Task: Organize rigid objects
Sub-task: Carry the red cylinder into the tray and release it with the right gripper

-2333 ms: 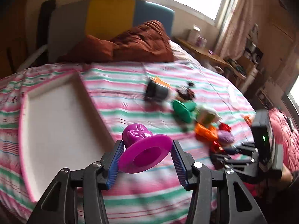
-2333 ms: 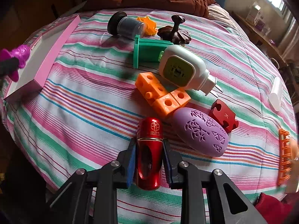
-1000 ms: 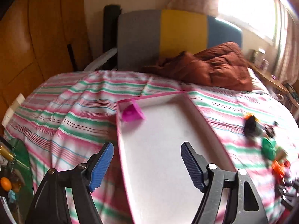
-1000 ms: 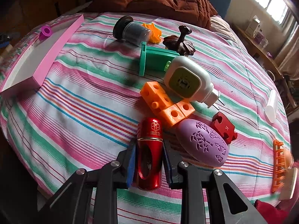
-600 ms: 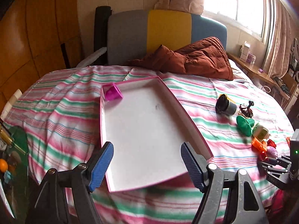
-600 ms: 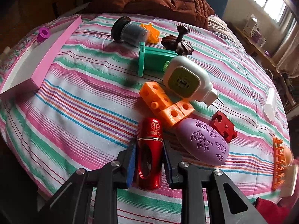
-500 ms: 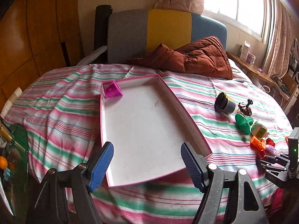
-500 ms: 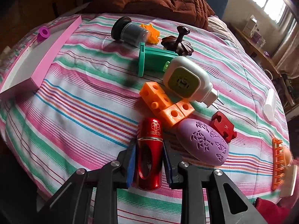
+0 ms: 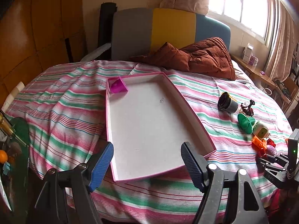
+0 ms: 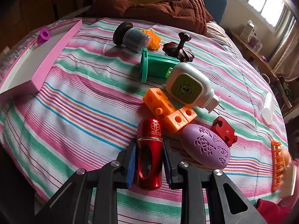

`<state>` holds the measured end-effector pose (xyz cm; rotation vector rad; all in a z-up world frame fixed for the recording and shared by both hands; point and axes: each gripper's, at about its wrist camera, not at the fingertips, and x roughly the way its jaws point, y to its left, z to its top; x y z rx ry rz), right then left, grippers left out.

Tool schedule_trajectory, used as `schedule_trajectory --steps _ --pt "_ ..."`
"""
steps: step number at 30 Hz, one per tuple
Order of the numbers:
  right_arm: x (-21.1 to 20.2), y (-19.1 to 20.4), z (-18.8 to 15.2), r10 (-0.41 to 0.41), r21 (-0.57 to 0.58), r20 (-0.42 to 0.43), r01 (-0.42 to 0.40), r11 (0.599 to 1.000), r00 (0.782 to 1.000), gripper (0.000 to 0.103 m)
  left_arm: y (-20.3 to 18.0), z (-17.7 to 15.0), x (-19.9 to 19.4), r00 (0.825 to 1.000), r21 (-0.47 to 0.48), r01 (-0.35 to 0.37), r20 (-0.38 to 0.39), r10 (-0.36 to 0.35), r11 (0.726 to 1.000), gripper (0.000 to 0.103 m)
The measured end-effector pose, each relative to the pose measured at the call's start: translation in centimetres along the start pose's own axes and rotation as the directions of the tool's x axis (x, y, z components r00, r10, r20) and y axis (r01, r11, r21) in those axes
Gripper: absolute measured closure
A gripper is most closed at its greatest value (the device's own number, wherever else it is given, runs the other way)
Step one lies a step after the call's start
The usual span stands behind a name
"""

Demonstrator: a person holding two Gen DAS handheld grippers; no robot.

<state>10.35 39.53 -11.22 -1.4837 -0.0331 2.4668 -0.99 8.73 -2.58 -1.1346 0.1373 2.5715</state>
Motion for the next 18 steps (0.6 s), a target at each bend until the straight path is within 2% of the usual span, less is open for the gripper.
schedule_trajectory --steps 18 --pt "-0.6 1.1 0.4 0.015 0.027 0.018 -0.016 1.000 1.000 0.077 2.2 -0.3 -1.2 0.999 -0.026 -0.038 0.021 0.039 0.999 0.027"
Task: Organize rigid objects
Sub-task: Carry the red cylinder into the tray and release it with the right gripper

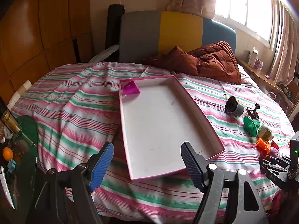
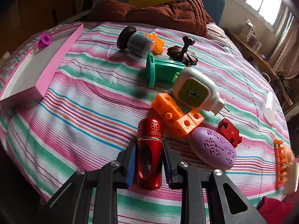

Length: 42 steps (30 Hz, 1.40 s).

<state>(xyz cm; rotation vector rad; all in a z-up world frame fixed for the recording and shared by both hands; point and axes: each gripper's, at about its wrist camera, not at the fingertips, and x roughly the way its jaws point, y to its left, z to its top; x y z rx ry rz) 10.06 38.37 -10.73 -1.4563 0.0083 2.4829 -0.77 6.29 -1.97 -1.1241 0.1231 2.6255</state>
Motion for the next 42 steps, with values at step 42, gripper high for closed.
schedule_trajectory --steps 42 --pt "3.7 27.3 21.5 0.449 -0.079 -0.064 -0.453 0.888 0.891 0.077 9.1 -2.3 1.8 0.996 -0.187 -0.059 -0.071 0.046 0.981 0.027"
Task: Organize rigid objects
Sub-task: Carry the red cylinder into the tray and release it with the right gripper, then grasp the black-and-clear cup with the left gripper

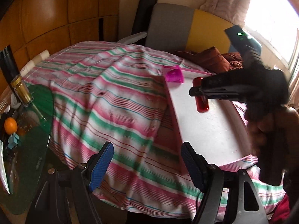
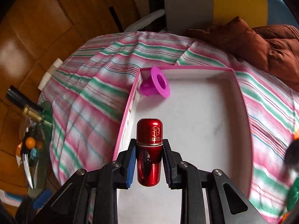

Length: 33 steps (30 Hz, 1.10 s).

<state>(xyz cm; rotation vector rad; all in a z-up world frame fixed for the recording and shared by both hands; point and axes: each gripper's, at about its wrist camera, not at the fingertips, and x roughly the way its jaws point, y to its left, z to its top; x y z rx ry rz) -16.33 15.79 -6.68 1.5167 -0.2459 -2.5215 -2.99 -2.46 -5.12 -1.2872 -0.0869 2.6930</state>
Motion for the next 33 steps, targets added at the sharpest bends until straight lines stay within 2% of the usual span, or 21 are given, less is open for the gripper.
schedule_trajectory --steps 6,10,14,17,23,33 --pt "3.1 0.1 1.3 0.002 0.043 -0.047 0.000 0.999 0.999 0.076 1.0 0.1 0.2 1.000 -0.017 -0.005 -0.008 0.004 1.000 0.027" --pt "3.1 0.3 1.1 0.014 0.042 -0.040 -0.012 0.999 0.999 0.076 0.9 0.1 0.1 1.000 -0.009 -0.007 -0.003 0.007 1.000 0.027" --pt "1.3 0.3 0.7 0.041 0.039 0.011 -0.041 0.998 0.999 0.074 0.5 0.2 -0.1 1.000 0.001 -0.012 0.004 0.012 1.000 0.027" --pt "-0.5 0.3 0.3 0.053 0.036 0.050 -0.055 0.998 0.997 0.067 0.2 0.2 -0.5 1.000 0.009 -0.011 0.012 0.011 1.000 0.027" --pt "-4.0 0.1 -1.3 0.052 0.016 0.120 -0.054 0.998 0.991 0.060 -0.6 0.1 -1.3 1.000 0.014 0.019 0.024 -0.020 1.000 0.027" --pt "-8.9 -2.3 -5.3 -0.017 0.004 0.209 0.016 1.000 0.978 0.055 -2.2 -0.4 -1.8 0.997 0.037 0.075 0.011 -0.076 0.996 0.027"
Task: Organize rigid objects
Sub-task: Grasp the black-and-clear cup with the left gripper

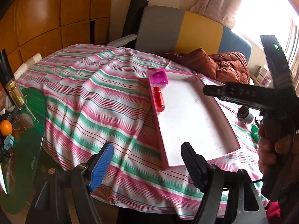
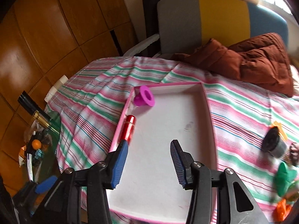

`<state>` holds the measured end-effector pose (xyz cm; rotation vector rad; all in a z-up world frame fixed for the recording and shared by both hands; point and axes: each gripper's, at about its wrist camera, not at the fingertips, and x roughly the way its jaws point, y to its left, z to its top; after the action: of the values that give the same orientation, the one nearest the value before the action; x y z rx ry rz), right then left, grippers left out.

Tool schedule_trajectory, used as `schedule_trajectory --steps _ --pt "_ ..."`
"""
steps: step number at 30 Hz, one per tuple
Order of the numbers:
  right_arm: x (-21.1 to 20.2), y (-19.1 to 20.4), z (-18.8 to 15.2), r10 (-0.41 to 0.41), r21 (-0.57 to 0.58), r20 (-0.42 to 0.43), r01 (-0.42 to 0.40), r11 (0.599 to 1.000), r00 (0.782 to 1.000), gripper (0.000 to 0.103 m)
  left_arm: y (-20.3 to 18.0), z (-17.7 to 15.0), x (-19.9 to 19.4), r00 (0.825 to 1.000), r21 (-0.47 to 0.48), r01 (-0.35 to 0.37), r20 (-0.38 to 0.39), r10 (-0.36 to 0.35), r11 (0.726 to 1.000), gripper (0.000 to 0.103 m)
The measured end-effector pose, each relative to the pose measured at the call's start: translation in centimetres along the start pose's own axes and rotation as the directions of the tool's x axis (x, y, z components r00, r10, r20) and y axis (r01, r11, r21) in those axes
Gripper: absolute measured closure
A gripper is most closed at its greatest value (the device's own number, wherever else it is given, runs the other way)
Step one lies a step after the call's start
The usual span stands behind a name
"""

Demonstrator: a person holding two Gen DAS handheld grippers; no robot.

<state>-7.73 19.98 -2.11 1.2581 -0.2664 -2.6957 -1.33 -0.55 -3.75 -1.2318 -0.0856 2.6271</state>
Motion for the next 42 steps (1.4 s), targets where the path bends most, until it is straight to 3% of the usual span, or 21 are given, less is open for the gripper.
schedule_trajectory --steps 11,20,26,33,38,42 --pt "-5.4 -4.9 -2.6 -0.085 0.033 0.081 0.082 0.996 0.993 0.046 -2.3 -0.1 0.0 1.000 0.066 -0.001 -0.009 0.002 0.998 0.027" --pt "-10.6 -11.5 -4.4 -0.211 0.120 0.140 0.195 0.973 0.967 0.041 -3.8 0.3 0.1 0.999 0.083 0.038 -0.024 -0.036 0.996 0.027" --pt "-13.9 -17.6 -6.2 -0.335 0.219 0.131 0.302 0.928 0.933 0.041 -5.8 1.2 0.1 0.996 0.119 0.088 -0.031 -0.085 0.989 0.027" --pt "-17.0 -25.0 -9.7 -0.455 0.380 0.108 0.386 0.841 0.884 0.039 -9.7 3.0 0.1 0.985 0.169 0.172 -0.039 -0.168 0.970 0.029" --pt "-18.2 -28.1 -12.1 -0.477 0.472 0.109 0.377 0.797 0.872 0.039 -14.4 4.0 1.7 0.970 0.221 0.236 -0.103 -0.218 0.946 0.031" --pt "-19.2 -29.5 -12.5 -0.456 0.536 0.131 0.324 0.779 0.880 0.039 -19.4 4.5 3.0 0.961 0.318 0.274 -0.117 -0.249 0.907 0.031"
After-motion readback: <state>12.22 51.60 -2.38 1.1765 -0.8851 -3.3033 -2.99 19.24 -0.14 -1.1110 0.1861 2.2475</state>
